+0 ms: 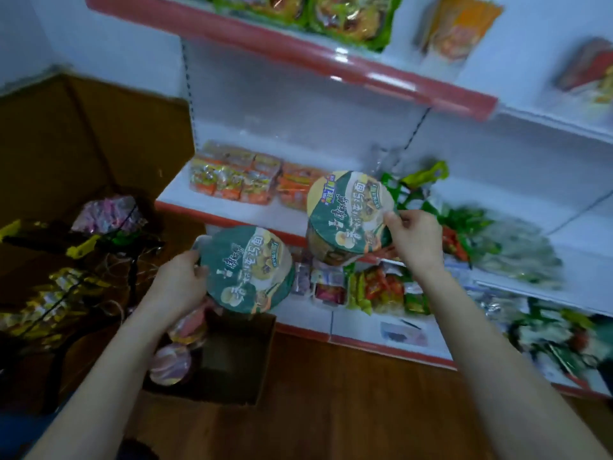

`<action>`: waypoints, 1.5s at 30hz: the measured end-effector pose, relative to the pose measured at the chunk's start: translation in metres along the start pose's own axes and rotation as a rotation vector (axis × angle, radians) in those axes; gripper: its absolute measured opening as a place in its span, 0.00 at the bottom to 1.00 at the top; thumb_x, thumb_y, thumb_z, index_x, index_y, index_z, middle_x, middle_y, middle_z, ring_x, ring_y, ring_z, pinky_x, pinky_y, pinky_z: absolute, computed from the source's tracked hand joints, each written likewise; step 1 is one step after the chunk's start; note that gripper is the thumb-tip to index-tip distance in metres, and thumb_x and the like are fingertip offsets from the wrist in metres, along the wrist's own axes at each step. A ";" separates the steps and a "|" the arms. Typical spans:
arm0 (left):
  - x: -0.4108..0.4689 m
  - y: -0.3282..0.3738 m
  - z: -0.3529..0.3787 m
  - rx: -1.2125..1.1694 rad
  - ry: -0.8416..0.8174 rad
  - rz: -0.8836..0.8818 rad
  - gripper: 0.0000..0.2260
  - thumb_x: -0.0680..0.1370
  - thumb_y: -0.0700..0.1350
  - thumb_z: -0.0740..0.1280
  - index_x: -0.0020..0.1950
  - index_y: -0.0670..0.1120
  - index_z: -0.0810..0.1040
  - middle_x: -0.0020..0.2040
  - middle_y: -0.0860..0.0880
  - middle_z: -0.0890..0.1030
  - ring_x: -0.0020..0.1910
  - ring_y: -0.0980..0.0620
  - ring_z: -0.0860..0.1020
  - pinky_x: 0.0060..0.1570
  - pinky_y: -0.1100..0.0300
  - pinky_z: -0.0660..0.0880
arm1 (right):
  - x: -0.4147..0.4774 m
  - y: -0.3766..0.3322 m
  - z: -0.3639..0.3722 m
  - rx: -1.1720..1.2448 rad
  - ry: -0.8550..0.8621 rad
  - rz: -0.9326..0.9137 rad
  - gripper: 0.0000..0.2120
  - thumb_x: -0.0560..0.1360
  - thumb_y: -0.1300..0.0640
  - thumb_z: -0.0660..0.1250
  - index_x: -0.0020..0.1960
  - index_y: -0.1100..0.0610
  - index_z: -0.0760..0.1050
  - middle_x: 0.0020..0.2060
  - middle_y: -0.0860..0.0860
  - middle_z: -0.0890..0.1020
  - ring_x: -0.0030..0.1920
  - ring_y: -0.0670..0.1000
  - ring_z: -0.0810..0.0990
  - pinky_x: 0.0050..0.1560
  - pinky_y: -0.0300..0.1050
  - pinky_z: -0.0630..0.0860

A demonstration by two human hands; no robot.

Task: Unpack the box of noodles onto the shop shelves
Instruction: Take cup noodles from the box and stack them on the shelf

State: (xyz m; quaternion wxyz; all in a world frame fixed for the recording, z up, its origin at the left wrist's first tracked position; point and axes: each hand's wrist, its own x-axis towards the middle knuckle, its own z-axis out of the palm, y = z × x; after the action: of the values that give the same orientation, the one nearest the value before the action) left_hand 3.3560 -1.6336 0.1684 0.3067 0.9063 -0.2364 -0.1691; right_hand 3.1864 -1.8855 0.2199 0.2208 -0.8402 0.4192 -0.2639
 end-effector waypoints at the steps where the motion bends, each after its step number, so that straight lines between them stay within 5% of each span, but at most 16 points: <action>1: -0.002 0.019 0.000 0.007 -0.004 0.047 0.11 0.79 0.38 0.58 0.58 0.38 0.74 0.55 0.37 0.78 0.55 0.39 0.75 0.45 0.58 0.65 | 0.000 0.006 -0.018 -0.015 0.033 0.011 0.20 0.77 0.54 0.61 0.32 0.67 0.71 0.27 0.61 0.73 0.31 0.59 0.72 0.32 0.47 0.63; 4: -0.002 0.074 0.009 0.033 -0.022 0.166 0.10 0.79 0.39 0.57 0.56 0.37 0.75 0.54 0.36 0.78 0.53 0.38 0.76 0.46 0.54 0.70 | -0.001 0.029 -0.074 -0.079 0.148 0.019 0.21 0.71 0.49 0.55 0.30 0.65 0.69 0.28 0.63 0.75 0.33 0.61 0.75 0.32 0.47 0.60; 7: 0.000 0.129 0.028 0.065 -0.066 0.261 0.08 0.79 0.38 0.56 0.47 0.35 0.73 0.50 0.33 0.78 0.47 0.38 0.75 0.40 0.56 0.66 | -0.004 0.058 -0.126 -0.137 0.237 0.082 0.19 0.76 0.55 0.58 0.33 0.67 0.72 0.29 0.63 0.74 0.31 0.57 0.72 0.32 0.48 0.52; 11: -0.014 0.205 0.061 0.071 -0.069 0.422 0.11 0.79 0.36 0.56 0.51 0.32 0.75 0.52 0.32 0.78 0.50 0.37 0.76 0.39 0.58 0.61 | -0.007 0.111 -0.189 -0.161 0.350 0.173 0.17 0.77 0.59 0.59 0.37 0.71 0.75 0.31 0.66 0.79 0.33 0.63 0.79 0.35 0.51 0.74; 17: -0.043 0.322 0.112 0.071 -0.020 0.599 0.10 0.79 0.37 0.55 0.44 0.37 0.73 0.46 0.34 0.79 0.46 0.38 0.76 0.40 0.56 0.64 | -0.011 0.189 -0.290 -0.176 0.423 0.271 0.17 0.77 0.59 0.59 0.35 0.68 0.75 0.27 0.61 0.77 0.29 0.59 0.78 0.36 0.48 0.76; 19: -0.053 0.362 0.130 0.065 -0.004 0.655 0.10 0.79 0.37 0.55 0.43 0.37 0.73 0.46 0.33 0.79 0.45 0.39 0.76 0.40 0.55 0.64 | -0.008 0.212 -0.324 -0.158 0.465 0.279 0.17 0.77 0.59 0.59 0.37 0.69 0.76 0.24 0.59 0.77 0.24 0.51 0.78 0.31 0.43 0.76; 22: -0.066 0.416 0.160 0.047 -0.001 0.728 0.11 0.77 0.36 0.56 0.44 0.34 0.76 0.47 0.31 0.79 0.47 0.37 0.76 0.45 0.51 0.70 | -0.010 0.250 -0.373 -0.102 0.522 0.309 0.15 0.78 0.59 0.59 0.40 0.68 0.76 0.24 0.58 0.77 0.17 0.43 0.74 0.18 0.33 0.68; 29: -0.106 0.528 0.219 0.109 -0.025 0.873 0.12 0.78 0.38 0.57 0.54 0.35 0.78 0.53 0.33 0.79 0.54 0.36 0.76 0.52 0.53 0.71 | -0.023 0.332 -0.453 -0.105 0.617 0.408 0.12 0.78 0.59 0.59 0.44 0.65 0.75 0.28 0.57 0.76 0.16 0.41 0.73 0.21 0.32 0.70; 31: -0.112 0.560 0.235 0.100 -0.045 0.918 0.13 0.79 0.38 0.57 0.55 0.36 0.78 0.54 0.33 0.79 0.55 0.36 0.76 0.52 0.53 0.71 | -0.022 0.355 -0.469 -0.072 0.647 0.428 0.12 0.78 0.58 0.59 0.47 0.65 0.77 0.30 0.57 0.78 0.15 0.43 0.74 0.21 0.39 0.74; 36: -0.120 0.637 0.279 0.031 -0.165 1.032 0.13 0.79 0.37 0.55 0.50 0.36 0.79 0.46 0.36 0.81 0.42 0.42 0.77 0.39 0.59 0.69 | -0.013 0.406 -0.514 -0.085 0.719 0.495 0.12 0.78 0.58 0.59 0.50 0.65 0.77 0.32 0.59 0.80 0.16 0.44 0.74 0.19 0.36 0.72; 40: -0.122 0.701 0.311 -0.023 -0.193 1.110 0.13 0.78 0.36 0.56 0.35 0.40 0.74 0.36 0.42 0.76 0.36 0.46 0.72 0.36 0.60 0.64 | 0.001 0.445 -0.553 -0.089 0.791 0.546 0.13 0.78 0.57 0.60 0.52 0.66 0.78 0.37 0.59 0.80 0.17 0.45 0.75 0.18 0.36 0.72; 45: -0.125 0.784 0.349 -0.151 -0.287 1.175 0.13 0.77 0.36 0.56 0.42 0.36 0.79 0.33 0.44 0.79 0.28 0.49 0.76 0.26 0.63 0.68 | 0.014 0.485 -0.598 -0.042 0.897 0.564 0.11 0.78 0.60 0.59 0.49 0.65 0.78 0.29 0.56 0.77 0.15 0.44 0.73 0.16 0.33 0.68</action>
State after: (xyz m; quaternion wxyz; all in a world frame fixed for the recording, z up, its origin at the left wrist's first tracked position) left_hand 2.8398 -2.2823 0.4236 0.3772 0.5680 -0.7234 -0.1085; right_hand 2.5324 -2.2532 0.3932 0.0654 -0.5037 0.6873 -0.5192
